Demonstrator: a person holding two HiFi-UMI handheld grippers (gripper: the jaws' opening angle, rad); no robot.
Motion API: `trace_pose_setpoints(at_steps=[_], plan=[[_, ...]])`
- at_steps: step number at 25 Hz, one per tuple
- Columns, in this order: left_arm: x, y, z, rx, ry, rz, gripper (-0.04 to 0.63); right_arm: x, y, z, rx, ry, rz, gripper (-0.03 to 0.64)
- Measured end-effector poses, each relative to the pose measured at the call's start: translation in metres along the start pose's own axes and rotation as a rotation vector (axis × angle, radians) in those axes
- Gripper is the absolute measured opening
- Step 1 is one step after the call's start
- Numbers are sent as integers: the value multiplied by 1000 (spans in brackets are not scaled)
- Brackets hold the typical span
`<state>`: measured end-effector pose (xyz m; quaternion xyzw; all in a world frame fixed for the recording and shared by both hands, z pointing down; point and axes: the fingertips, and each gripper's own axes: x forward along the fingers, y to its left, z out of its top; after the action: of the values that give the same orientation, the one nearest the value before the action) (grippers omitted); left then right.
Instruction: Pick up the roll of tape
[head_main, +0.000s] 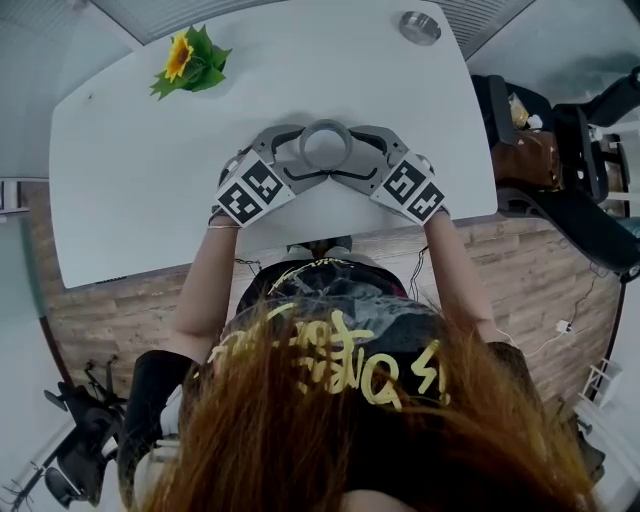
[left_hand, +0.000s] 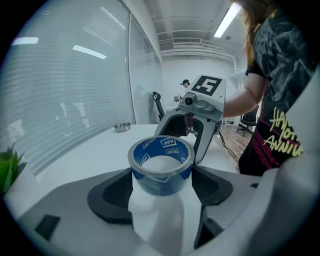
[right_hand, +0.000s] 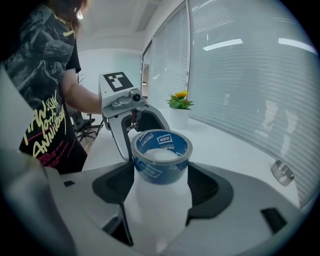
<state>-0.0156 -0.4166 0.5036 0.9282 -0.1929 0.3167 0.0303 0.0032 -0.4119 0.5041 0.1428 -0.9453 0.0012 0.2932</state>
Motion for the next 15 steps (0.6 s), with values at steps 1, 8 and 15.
trace_pose_setpoints(at_steps=[1,8,15], plan=[[-3,1,3,5,-4,3,365,-2,0,4,-4,-8,-3,322],[-24,4,28,16,-42,8,365,-18,-2,33,-32,-49,-19,322],[-51,5,58,62,-55,41,365,-39,-2,68,-51,-101,-41,322]])
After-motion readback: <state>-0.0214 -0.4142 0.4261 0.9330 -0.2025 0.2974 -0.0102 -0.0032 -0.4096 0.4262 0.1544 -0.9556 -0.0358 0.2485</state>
